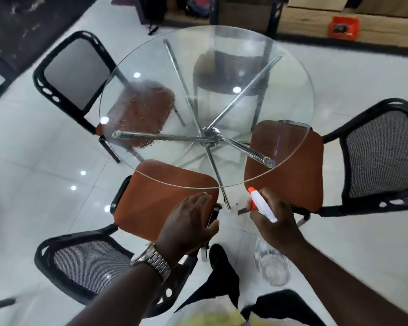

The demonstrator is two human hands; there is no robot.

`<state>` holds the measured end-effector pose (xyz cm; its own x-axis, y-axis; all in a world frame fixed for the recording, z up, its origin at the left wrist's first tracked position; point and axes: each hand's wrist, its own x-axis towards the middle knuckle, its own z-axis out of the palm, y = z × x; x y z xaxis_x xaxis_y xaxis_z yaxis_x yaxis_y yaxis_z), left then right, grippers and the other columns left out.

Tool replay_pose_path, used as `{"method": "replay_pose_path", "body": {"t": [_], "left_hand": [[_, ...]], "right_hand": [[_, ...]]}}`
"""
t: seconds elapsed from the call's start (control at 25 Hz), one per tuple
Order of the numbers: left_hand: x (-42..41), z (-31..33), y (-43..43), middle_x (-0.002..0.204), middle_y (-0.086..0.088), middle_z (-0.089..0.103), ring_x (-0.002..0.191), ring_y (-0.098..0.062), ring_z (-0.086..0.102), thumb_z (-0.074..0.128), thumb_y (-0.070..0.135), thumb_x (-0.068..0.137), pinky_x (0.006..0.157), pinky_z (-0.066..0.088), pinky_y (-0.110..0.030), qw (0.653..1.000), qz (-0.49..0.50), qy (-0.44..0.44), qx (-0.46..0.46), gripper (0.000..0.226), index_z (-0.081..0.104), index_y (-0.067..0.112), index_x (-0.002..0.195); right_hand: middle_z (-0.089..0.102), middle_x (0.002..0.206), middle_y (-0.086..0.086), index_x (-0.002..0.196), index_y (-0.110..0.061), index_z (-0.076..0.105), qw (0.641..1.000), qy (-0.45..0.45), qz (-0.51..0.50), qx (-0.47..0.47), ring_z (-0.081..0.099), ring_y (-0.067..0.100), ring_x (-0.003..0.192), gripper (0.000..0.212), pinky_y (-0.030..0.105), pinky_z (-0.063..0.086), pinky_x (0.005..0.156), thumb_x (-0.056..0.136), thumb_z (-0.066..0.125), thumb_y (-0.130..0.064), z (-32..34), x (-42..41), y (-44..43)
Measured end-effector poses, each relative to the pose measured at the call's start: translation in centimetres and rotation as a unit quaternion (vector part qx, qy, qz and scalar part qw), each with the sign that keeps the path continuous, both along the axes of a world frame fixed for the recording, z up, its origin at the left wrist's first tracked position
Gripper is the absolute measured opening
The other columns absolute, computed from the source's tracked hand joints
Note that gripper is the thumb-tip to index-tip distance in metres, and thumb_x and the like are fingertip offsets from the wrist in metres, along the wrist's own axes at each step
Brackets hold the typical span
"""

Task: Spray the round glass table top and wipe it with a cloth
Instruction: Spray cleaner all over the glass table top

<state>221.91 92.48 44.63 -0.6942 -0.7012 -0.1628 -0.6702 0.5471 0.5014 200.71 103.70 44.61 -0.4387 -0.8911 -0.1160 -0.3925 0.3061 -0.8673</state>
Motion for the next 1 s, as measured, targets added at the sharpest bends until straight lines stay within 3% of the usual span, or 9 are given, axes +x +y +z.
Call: {"method": "replay_pose_path", "body": {"t": [0.08, 0.2, 0.36, 0.52, 0.72, 0.8, 0.88, 1.0], "left_hand": [[-0.5, -1.5, -1.3, 0.148, -0.005, 0.056, 0.136, -0.025, 0.052, 0.053, 0.06, 0.08, 0.114, 0.044, -0.039, 0.998, 0.041, -0.025, 0.032, 0.077, 0.054, 0.015, 0.144], [-1.1, -3.7, -2.5, 0.162, -0.005, 0.041, 0.149, -0.022, 0.038, 0.05, 0.063, 0.08, 0.123, 0.032, -0.035, 0.993, 0.082, -0.049, 0.064, 0.089, 0.041, 0.016, 0.155], [-2.0, -6.1, -4.0, 0.171, -0.003, 0.02, 0.158, -0.019, 0.02, 0.063, 0.055, 0.087, 0.127, 0.024, -0.036, 0.986, 0.122, -0.08, 0.076, 0.091, 0.028, 0.016, 0.162], [-2.5, -7.2, -3.6, 0.174, -0.005, -0.007, 0.16, -0.02, -0.006, 0.063, 0.052, 0.09, 0.13, 0.015, -0.042, 0.979, 0.108, -0.148, 0.085, 0.101, 0.006, 0.014, 0.165], [-3.2, -7.0, -3.7, 0.173, -0.008, -0.006, 0.161, -0.022, -0.004, 0.062, 0.052, 0.089, 0.129, 0.017, -0.045, 0.975, 0.106, -0.178, 0.074, 0.104, 0.004, 0.012, 0.165], [-3.5, -6.7, -3.9, 0.173, -0.01, -0.008, 0.161, -0.023, -0.006, 0.062, 0.053, 0.09, 0.13, 0.015, -0.045, 0.972, 0.098, -0.202, 0.075, 0.105, 0.001, 0.011, 0.165], [-3.8, -6.4, -4.1, 0.173, -0.01, -0.009, 0.16, -0.024, -0.007, 0.063, 0.053, 0.09, 0.13, 0.015, -0.046, 0.969, 0.091, -0.215, 0.083, 0.106, -0.001, 0.011, 0.164], [-3.8, -6.0, -4.6, 0.173, -0.009, -0.012, 0.16, -0.023, -0.009, 0.065, 0.053, 0.089, 0.13, 0.012, -0.047, 0.967, 0.085, -0.22, 0.099, 0.109, -0.003, 0.012, 0.164]], "right_hand": [[0.06, 0.069, -0.009, 0.079, -0.023, 0.055, 1.0, 0.007, 0.018, 0.014, 0.057, 0.013, 0.064, 0.018, 0.032, 0.048, 0.063, 0.086, 0.067, -0.012, -1.4, -0.8, -3.1], [0.054, 0.063, -0.008, 0.079, -0.022, 0.05, 0.999, 0.035, 0.021, 0.019, 0.052, 0.014, 0.059, 0.013, 0.039, 0.046, 0.061, 0.086, 0.062, -0.022, -3.5, -1.5, -6.9], [0.058, 0.071, -0.003, 0.083, -0.014, 0.054, 0.997, 0.003, 0.08, 0.008, 0.057, 0.015, 0.065, 0.008, 0.031, 0.046, 0.061, 0.082, 0.06, -0.019, -5.3, -2.5, -10.5], [0.063, 0.082, -0.012, 0.092, -0.017, 0.059, 0.991, -0.016, 0.134, 0.021, 0.063, 0.004, 0.078, 0.009, 0.012, 0.045, 0.069, 0.086, 0.062, -0.01, -6.6, -3.5, -11.2], [0.045, 0.071, -0.011, 0.086, -0.023, 0.044, 0.988, 0.04, 0.149, 0.008, 0.05, 0.008, 0.065, 0.015, 0.016, 0.036, 0.059, 0.087, 0.057, -0.016, -7.7, -3.1, -10.7], [0.051, 0.076, -0.012, 0.087, -0.019, 0.048, 0.982, 0.035, 0.182, 0.025, 0.055, 0.008, 0.068, 0.009, 0.018, 0.039, 0.061, 0.088, 0.057, -0.017, -7.5, -2.4, -11.2], [0.059, 0.081, -0.013, 0.092, -0.015, 0.059, 0.982, -0.016, 0.187, 0.036, 0.06, 0.006, 0.074, 0.007, 0.009, 0.04, 0.066, 0.085, 0.059, -0.016, -7.2, -1.8, -11.7], [0.064, 0.093, -0.01, 0.113, -0.014, 0.069, 0.982, -0.019, 0.184, 0.032, 0.056, 0.007, 0.08, 0.027, 0.013, 0.041, 0.073, 0.089, 0.057, -0.017, -7.0, -0.4, -12.2]]}}
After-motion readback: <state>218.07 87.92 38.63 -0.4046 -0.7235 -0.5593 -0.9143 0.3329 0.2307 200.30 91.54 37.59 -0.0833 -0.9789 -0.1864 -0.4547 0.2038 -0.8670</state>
